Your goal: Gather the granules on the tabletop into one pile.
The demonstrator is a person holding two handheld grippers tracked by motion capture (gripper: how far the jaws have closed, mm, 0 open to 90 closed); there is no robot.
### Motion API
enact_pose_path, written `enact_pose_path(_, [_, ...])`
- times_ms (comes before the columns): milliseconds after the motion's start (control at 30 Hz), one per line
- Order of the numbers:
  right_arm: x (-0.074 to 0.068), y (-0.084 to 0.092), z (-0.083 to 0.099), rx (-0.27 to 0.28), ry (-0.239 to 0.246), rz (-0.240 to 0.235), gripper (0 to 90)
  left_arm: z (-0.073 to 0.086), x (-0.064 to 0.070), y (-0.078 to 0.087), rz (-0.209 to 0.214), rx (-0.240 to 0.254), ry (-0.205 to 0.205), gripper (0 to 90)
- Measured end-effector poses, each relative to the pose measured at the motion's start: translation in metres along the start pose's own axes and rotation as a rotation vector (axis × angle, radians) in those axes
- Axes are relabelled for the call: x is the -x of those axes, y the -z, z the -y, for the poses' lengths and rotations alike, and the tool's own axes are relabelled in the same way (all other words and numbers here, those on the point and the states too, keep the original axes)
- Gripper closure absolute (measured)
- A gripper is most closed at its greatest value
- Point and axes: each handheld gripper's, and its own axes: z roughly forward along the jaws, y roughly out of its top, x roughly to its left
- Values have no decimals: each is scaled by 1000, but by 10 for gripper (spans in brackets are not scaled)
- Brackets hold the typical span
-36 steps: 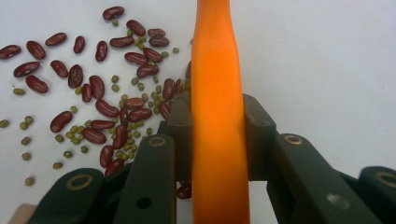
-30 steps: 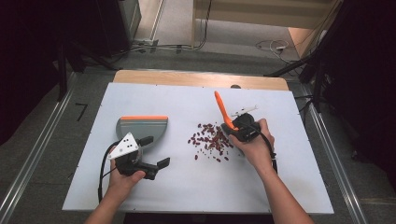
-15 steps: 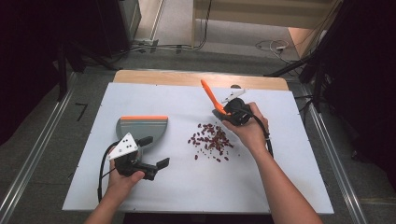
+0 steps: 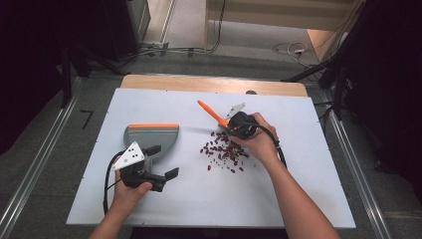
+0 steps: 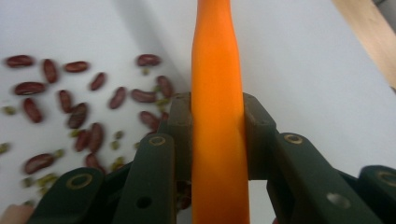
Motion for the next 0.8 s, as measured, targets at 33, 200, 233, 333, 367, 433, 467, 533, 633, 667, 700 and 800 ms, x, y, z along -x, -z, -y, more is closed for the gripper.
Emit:
enact_pose_path(33, [-2, 1, 1, 6, 2, -11, 689, 0, 0, 0, -1, 1, 0, 0])
enact_pose_path(200, [-12, 9, 6, 23, 33, -48, 689, 0, 1, -1, 3, 0, 2, 0])
enact_pose_path(233, [-13, 11, 7, 18, 42, -51, 689, 0, 1, -1, 4, -1, 1, 0])
enact_pose_path(333, [-14, 16, 8, 21, 45, -64, 689, 0, 1, -1, 0, -2, 1, 0])
enact_pose_path(367, [-14, 17, 7, 24, 53, -60, 689, 0, 1, -1, -2, -2, 1, 0])
enact_pose_path(433, [-12, 18, 6, 32, 48, -47, 689, 0, 0, 0, -4, -1, 4, 0])
enact_pose_path(467, [-10, 18, 5, 34, 42, -45, 689, 0, 0, 0, -6, 0, 4, 0])
enact_pose_path(533, [-5, 15, 1, 52, 37, -41, 689, 0, 0, 0, -5, 1, 4, 0])
enact_pose_path(633, [2, 11, -6, 76, 55, -15, 689, 0, 0, 0, -6, 1, 3, 0])
enact_pose_path(667, [4, 8, -9, 81, 53, -16, 689, 0, -1, 0, -6, 0, 3, 0])
enact_pose_path(700, [5, 6, -11, 85, 55, -23, 689, 0, -1, 0, -9, 0, 4, 0])
enact_pose_path(800, [7, -2, -20, 70, 77, -15, 689, 0, -2, 2, -13, 2, 6, 2])
